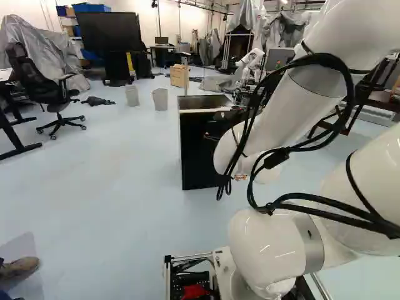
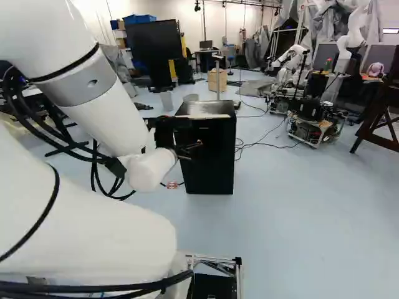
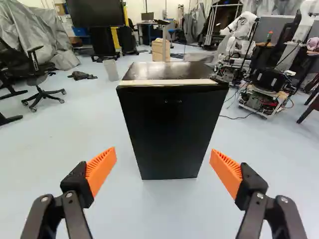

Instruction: Grab a drink from the fridge

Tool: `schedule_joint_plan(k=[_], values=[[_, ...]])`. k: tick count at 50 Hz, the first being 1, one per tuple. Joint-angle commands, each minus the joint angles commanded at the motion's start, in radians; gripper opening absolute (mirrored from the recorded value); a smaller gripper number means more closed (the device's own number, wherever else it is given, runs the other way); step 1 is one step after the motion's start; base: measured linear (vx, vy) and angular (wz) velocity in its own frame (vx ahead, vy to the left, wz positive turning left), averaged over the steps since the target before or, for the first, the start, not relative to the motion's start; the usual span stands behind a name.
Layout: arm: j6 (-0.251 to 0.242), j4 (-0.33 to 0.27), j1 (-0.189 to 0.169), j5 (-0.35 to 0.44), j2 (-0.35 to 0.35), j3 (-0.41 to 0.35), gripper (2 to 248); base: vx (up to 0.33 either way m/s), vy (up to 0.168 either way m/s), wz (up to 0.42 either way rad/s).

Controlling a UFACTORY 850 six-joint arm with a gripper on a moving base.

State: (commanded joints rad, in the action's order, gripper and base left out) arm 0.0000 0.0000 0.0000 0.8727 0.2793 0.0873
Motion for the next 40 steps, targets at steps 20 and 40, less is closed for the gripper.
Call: schedule_joint_plan(k=[20, 40], values=[[0.0, 0.0, 0.0, 0.0, 0.0, 0.0, 247, 0.058, 0.035, -0.023], [0.0, 0.0, 0.0, 0.0, 0.0, 0.0, 247, 0.049, 0.069, -0.019]])
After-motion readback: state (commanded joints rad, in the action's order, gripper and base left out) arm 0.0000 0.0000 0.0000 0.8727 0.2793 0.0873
